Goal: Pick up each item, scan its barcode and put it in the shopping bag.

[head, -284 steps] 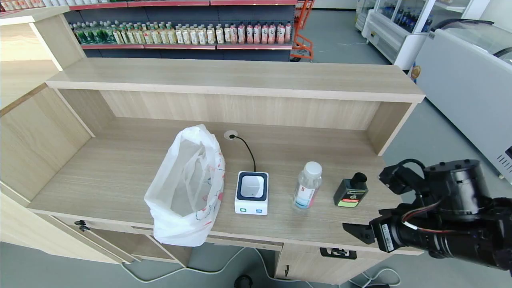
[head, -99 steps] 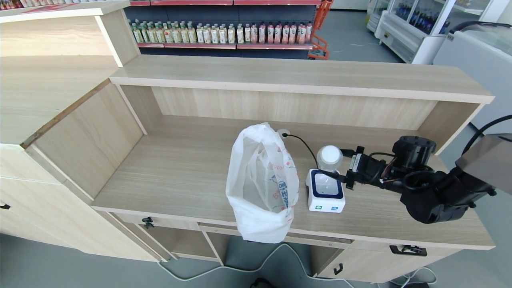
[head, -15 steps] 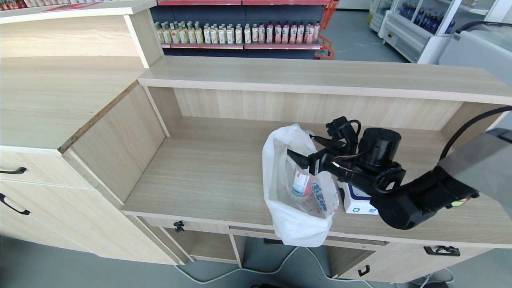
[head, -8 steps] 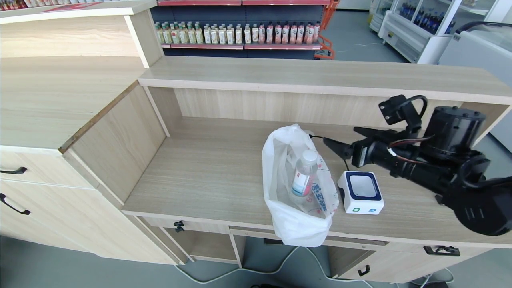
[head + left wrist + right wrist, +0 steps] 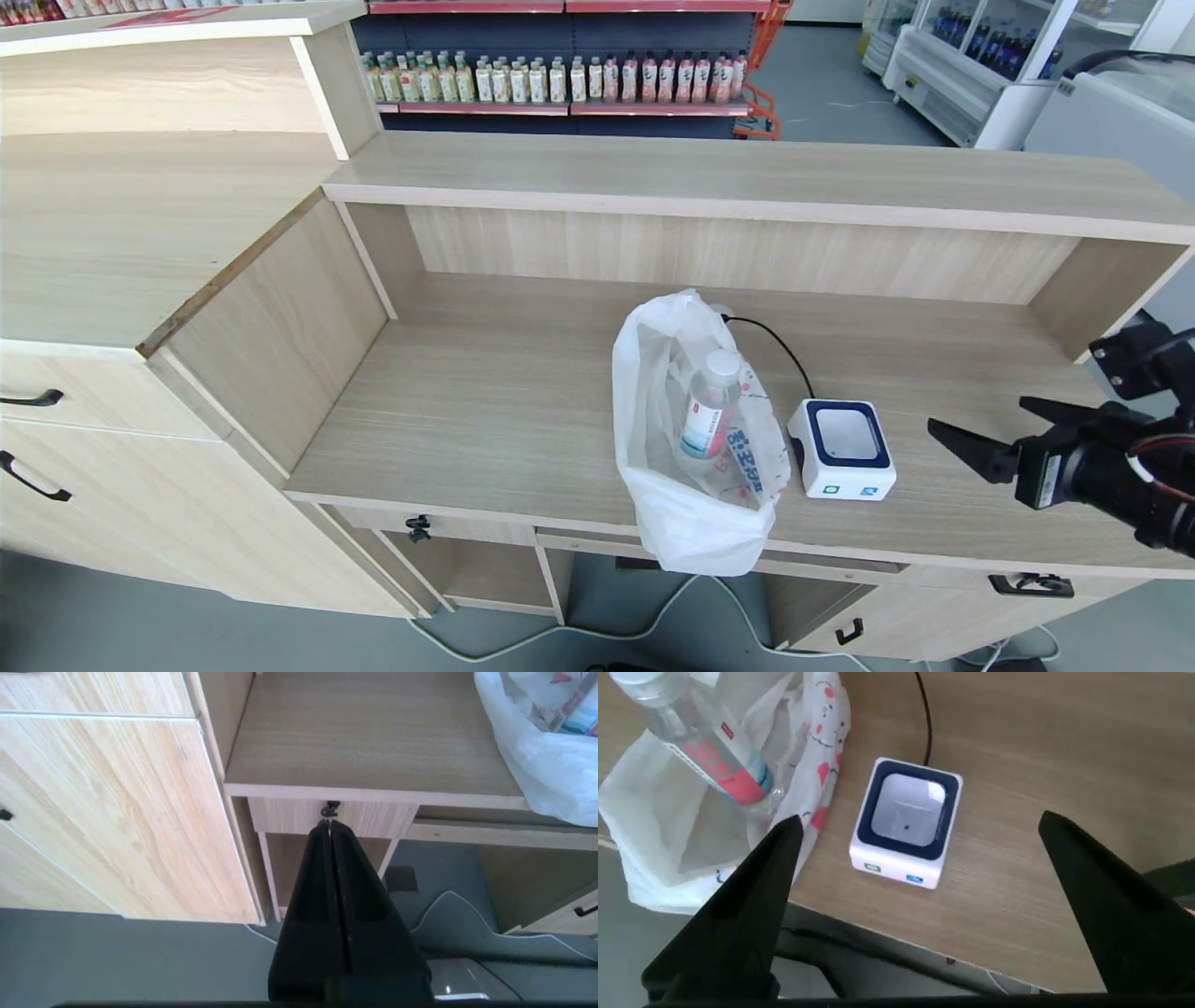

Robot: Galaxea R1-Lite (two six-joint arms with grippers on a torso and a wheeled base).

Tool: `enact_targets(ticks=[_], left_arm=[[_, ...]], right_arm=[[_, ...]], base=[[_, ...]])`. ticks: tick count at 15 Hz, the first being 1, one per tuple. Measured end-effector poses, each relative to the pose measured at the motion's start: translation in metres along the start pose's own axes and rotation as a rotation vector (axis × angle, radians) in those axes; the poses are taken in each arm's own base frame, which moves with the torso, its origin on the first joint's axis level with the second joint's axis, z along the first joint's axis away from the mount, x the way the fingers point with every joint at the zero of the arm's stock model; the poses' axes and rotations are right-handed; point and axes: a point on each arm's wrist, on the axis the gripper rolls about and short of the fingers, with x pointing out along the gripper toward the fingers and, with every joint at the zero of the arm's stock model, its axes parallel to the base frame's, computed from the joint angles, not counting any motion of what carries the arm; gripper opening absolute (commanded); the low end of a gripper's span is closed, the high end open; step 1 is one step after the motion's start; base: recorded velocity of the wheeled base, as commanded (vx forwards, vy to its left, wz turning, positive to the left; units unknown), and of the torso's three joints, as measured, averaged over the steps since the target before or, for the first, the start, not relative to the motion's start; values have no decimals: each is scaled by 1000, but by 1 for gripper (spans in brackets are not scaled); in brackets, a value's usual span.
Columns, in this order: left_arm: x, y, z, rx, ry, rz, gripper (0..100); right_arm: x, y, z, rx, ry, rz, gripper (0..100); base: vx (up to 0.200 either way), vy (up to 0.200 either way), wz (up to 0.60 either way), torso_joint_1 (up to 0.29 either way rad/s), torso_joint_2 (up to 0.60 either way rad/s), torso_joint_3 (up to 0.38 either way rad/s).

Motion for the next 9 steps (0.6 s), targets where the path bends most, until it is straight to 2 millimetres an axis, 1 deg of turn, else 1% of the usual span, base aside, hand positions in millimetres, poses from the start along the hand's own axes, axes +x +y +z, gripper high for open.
enact_targets(ticks=[3, 5, 7, 9], left_arm=[[0, 0, 0, 0, 0, 0, 0], [0, 0, 0, 0, 0, -1, 0], [0, 0, 0, 1, 0, 0, 0], [0, 0, 0, 1, 0, 0, 0]], right_arm=[[-17, -16, -13, 21, 34, -107, 100], [-23, -27, -18, 34, 53, -175, 100], [-27, -32, -21, 44, 62, -201, 100], [-29, -32, -24, 48, 65, -197, 100]], base=[[0, -200, 0, 2, 2, 6], [0, -200, 0, 0, 2, 2], [0, -200, 0, -2, 2, 0], [0, -200, 0, 0, 5, 5]])
